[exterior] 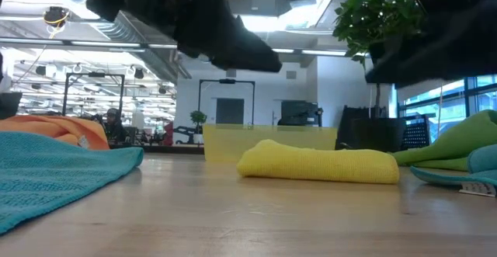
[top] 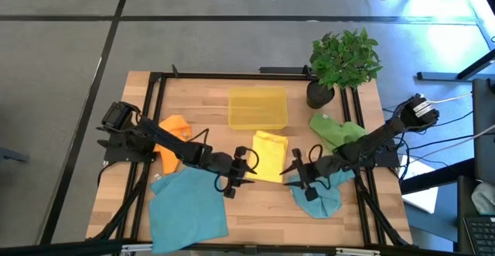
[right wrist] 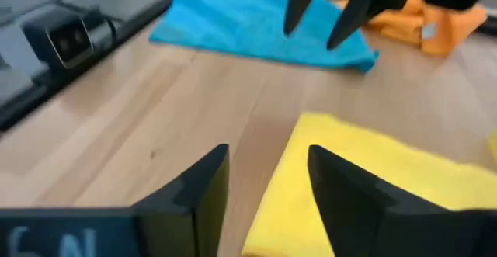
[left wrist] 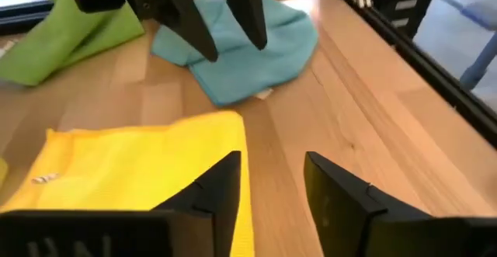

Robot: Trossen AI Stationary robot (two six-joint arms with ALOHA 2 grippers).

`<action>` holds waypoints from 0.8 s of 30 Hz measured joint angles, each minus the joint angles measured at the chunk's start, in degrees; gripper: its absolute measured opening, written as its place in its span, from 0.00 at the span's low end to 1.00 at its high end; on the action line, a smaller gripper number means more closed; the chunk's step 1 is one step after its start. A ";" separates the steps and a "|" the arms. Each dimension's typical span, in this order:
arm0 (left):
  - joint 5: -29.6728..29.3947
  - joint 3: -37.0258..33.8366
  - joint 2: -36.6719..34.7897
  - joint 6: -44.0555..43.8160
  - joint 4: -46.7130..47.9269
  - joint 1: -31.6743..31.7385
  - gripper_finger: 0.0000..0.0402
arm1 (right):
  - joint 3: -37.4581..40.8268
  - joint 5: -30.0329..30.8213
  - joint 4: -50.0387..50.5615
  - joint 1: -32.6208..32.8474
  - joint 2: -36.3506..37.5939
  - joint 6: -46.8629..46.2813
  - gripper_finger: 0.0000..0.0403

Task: Fold microfiber towels
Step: Fold the yellow microfiber towel

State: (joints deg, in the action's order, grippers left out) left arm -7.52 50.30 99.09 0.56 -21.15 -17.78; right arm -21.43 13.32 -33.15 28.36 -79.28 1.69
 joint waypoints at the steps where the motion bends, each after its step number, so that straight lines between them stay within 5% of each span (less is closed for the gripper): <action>1: -0.82 0.00 0.44 0.05 0.04 -0.31 0.37 | -0.17 0.57 0.19 0.25 -1.12 -0.22 0.47; 11: -9.25 0.39 5.58 2.69 0.40 -1.23 0.54 | -3.28 2.09 1.82 0.33 -9.18 -1.68 0.48; 16: -14.76 2.10 5.65 7.19 2.61 -2.76 0.55 | -7.01 2.44 5.05 0.04 -13.18 -1.39 0.48; 24: -13.99 3.28 5.77 7.12 4.18 -3.44 0.54 | -11.13 4.78 5.96 -0.11 -15.76 0.51 0.48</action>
State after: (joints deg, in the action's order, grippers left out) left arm -21.52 53.58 104.86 7.68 -16.97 -21.22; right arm -32.56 18.10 -27.19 28.25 -95.04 2.20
